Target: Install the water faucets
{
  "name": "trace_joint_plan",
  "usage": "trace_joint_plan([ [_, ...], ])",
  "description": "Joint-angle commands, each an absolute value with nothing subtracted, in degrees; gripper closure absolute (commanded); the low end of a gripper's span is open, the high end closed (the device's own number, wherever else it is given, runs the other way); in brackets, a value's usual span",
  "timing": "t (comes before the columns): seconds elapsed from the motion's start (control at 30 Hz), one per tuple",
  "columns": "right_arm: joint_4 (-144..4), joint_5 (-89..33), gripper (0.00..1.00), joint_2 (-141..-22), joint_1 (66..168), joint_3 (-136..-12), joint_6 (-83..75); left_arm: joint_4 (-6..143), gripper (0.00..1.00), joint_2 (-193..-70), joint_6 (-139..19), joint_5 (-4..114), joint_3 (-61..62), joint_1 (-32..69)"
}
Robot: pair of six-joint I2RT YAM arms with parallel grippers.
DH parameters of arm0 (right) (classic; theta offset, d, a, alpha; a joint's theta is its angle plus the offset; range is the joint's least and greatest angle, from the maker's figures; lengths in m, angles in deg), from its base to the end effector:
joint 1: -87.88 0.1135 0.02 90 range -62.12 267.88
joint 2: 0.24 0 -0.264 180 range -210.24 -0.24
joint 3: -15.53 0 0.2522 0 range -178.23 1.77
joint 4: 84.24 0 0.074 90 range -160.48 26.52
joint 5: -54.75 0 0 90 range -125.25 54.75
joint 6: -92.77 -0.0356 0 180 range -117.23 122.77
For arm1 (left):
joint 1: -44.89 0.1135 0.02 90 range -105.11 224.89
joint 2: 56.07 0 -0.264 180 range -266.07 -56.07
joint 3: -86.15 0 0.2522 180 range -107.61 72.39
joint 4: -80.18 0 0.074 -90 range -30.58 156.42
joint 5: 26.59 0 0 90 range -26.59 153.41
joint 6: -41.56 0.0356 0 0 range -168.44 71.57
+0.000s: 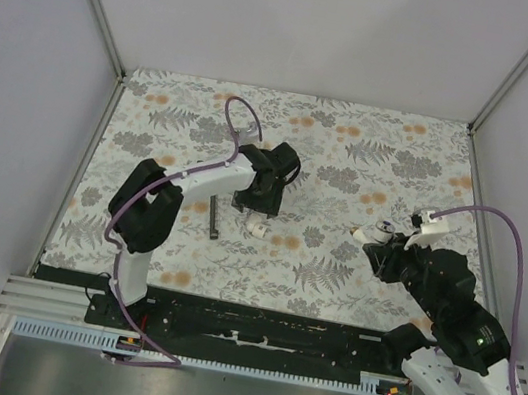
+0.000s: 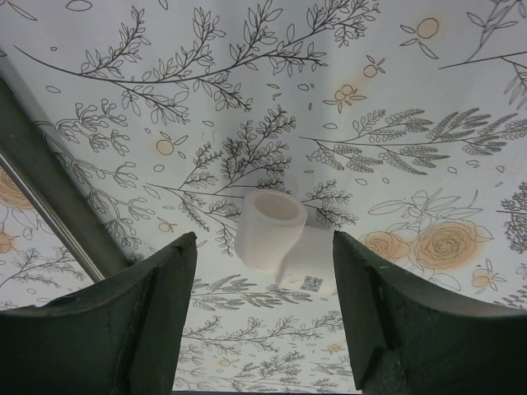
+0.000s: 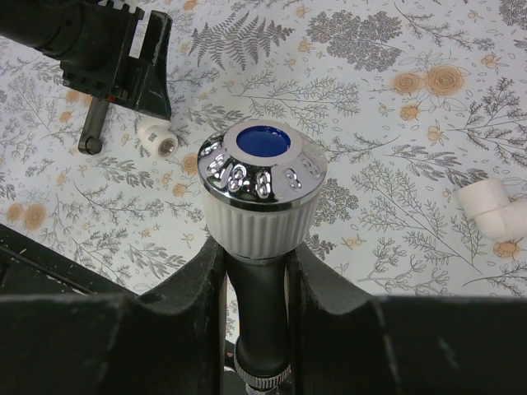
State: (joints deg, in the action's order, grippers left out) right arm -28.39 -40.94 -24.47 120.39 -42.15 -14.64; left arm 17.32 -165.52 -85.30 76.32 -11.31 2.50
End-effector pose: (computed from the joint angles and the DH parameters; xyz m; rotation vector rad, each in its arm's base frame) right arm 0.0785 0.0459 0.3192 -0.1957 1.9803 0.4722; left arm 0.2882 -0.2523 0.2051 0.0928 2.7944 0.0065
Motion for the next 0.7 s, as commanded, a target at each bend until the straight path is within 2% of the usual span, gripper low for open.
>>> trace_joint_plan([
  [0.0, -29.8, -39.9, 1.0, -25.1, 120.4, -43.6, -15.0, 13.4, 0.28, -168.9, -79.8, 75.7, -16.6, 3.2],
  [0.37, -29.8, -41.8, 1.0, -25.7, 120.3, -43.7, -14.5, 12.5, 0.38, -173.3, -78.8, 73.4, -17.2, 3.4],
  [0.57, -29.8, -42.5, 1.0, -25.4, 120.4, -43.2, -14.5, 13.1, 0.39, -174.5, -79.7, 70.5, -16.2, 3.4],
  [0.67, -29.8, -42.6, 1.0, -25.3, 120.3, -43.1, -14.5, 14.7, 0.46, -174.4, -80.3, 68.3, -14.6, 3.4],
])
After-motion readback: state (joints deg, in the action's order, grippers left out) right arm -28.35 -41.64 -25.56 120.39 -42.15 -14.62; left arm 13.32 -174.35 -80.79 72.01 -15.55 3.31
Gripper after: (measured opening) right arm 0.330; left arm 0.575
